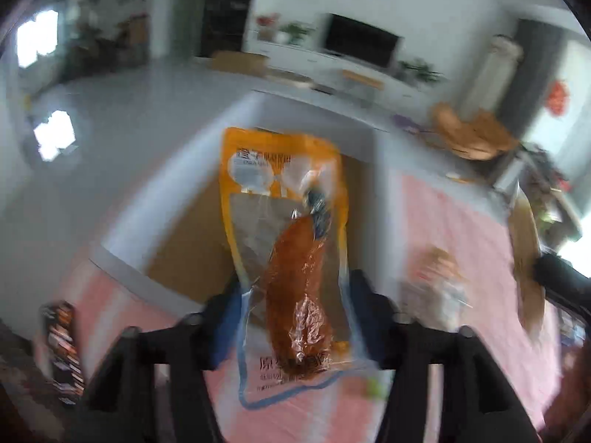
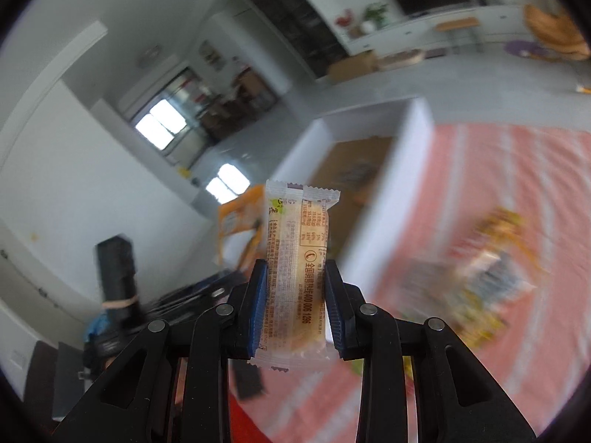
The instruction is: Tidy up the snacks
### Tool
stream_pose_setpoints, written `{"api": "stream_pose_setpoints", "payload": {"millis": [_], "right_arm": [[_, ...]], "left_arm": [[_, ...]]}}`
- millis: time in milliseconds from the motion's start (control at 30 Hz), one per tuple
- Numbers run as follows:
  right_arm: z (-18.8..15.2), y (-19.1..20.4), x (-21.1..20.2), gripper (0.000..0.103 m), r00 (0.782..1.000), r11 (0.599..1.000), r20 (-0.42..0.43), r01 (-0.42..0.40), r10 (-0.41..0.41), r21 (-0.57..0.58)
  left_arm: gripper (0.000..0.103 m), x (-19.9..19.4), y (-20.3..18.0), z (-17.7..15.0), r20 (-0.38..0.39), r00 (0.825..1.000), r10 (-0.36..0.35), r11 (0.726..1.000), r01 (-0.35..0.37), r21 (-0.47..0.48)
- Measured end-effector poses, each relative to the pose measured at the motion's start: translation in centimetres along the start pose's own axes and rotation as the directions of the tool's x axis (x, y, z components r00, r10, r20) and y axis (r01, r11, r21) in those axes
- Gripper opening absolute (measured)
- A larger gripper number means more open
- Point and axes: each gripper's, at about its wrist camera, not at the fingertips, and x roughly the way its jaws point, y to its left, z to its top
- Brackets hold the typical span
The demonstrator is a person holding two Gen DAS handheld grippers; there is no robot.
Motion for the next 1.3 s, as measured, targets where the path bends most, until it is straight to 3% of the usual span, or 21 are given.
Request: {"api": "stream_pose_setpoints", "payload": {"millis": [33, 67, 100, 200, 300, 367, 433, 500, 567, 633, 667, 733, 767, 867, 900, 933, 967, 1067, 1133, 1300], "right_arm": [[0.6, 0.7, 2.0, 0.044, 1.000, 1.000, -0.018, -0.016, 0.016, -0.001], [1.2, 1.2, 4.0, 0.068, 0.999, 0.999, -0.030, -0.033, 0.033, 0.002], [1.5, 1.3, 5.1, 0.078, 0.999, 0.999, -0.030, -0.032, 0.032, 0.008], [1.7, 1.0, 6.3, 0.078, 1.000, 1.000, -0.006, 0.000, 0.000, 0.011], [-0.4, -1.2, 4.2, 0.078, 0.998, 0.998, 0.024, 0.058, -0.058, -0.017], [-2.9, -4.0, 2.1, 0.079, 0.985, 0.984, 0.036, 0.169, -0.167, -0.060], [-6.0, -7.6, -0.3, 0.079, 0.953, 0.949, 0.041, 0.304, -0.301, -0.088], [-9.7, -12.0, -3.1, 0.079, 0.889, 0.883, 0.050, 0.457, -0.455, -0.108], [-13.7, -16.6, -6.5, 0.079, 0.790, 0.784, 0.050, 0.612, -0.611, -0.106], [-16.5, -20.0, -9.5, 0.079, 0.715, 0.712, 0.027, 0.698, -0.698, -0.078], [-18.0, -21.7, -11.3, 0.079, 0.673, 0.672, 0.019, 0.739, -0.739, -0.051], [-19.8, -23.7, -14.1, 0.079, 0.608, 0.608, 0.027, 0.794, -0.793, -0.006], [-20.6, -24.7, -15.5, 0.079, 0.564, 0.565, 0.038, 0.825, -0.825, 0.020], [-21.9, -27.2, -18.1, 0.079, 0.461, 0.463, 0.045, 0.882, -0.886, 0.082], [-22.1, -28.2, -18.8, 0.081, 0.453, 0.453, 0.018, 0.885, -0.891, 0.111], [-22.2, -29.0, -19.9, 0.082, 0.493, 0.488, 0.014, 0.855, -0.870, 0.176], [-22.3, -29.4, -20.4, 0.083, 0.493, 0.483, 0.001, 0.850, -0.870, 0.210], [-22.5, -30.1, -20.9, 0.091, 0.521, 0.503, -0.009, 0.829, -0.853, 0.245], [-22.3, -29.8, -20.8, 0.092, 0.514, 0.497, -0.013, 0.835, -0.858, 0.236], [-22.1, -30.3, -20.9, 0.093, 0.513, 0.495, -0.015, 0.835, -0.858, 0.240]], "left_arm": [[0.070, 0.7, 0.8, 0.6, 0.001, 1.000, 0.032, 0.999, -0.032, -0.008], [0.081, 1.3, 1.4, 1.1, -0.003, 0.999, 0.051, 0.999, -0.051, -0.015], [0.084, 1.5, 1.6, 1.2, -0.001, 0.998, 0.058, 0.998, -0.058, -0.017], [0.086, 0.8, 0.9, -0.1, 0.038, 0.998, 0.046, 0.999, -0.047, 0.013], [0.089, -1.1, -0.5, -3.2, 0.051, 0.999, -0.020, 0.998, 0.017, 0.062], [0.091, -2.3, -3.2, -7.2, 0.013, 0.994, -0.107, 0.987, 0.105, 0.121], [0.094, -3.1, -6.3, -11.2, -0.046, 0.981, -0.188, 0.963, 0.193, 0.187], [0.094, -2.8, -10.7, -16.1, -0.136, 0.955, -0.263, 0.917, 0.292, 0.273], [0.094, -1.8, -14.9, -19.6, -0.217, 0.932, -0.291, 0.878, 0.350, 0.325], [0.094, 0.0, -19.4, -22.4, -0.286, 0.911, -0.297, 0.840, 0.392, 0.376], [0.094, 1.2, -22.0, -23.5, -0.300, 0.907, -0.296, 0.825, 0.401, 0.398], [0.094, 3.6, -26.1, -24.4, -0.301, 0.906, -0.298, 0.821, 0.404, 0.403], [0.094, 4.7, -28.1, -24.3, -0.292, 0.908, -0.301, 0.824, 0.402, 0.400], [0.094, 7.4, -32.8, -23.4, -0.258, 0.924, -0.281, 0.831, 0.369, 0.416], [0.094, 8.2, -34.3, -23.3, -0.253, 0.929, -0.269, 0.829, 0.357, 0.429], [0.094, 8.4, -34.9, -23.1, -0.250, 0.931, -0.265, 0.828, 0.353, 0.436], [0.094, 9.4, -36.1, -22.7, -0.246, 0.936, -0.253, 0.828, 0.341, 0.445], [0.094, 12.3, -38.1, -22.2, -0.216, 0.957, -0.196, 0.841, 0.277, 0.465], [0.101, 13.1, -38.8, -22.3, -0.158, 0.975, -0.156, 0.838, 0.215, 0.501], [0.103, 14.6, -39.0, -21.3, -0.155, 0.979, -0.133, 0.859, 0.192, 0.475]]}}
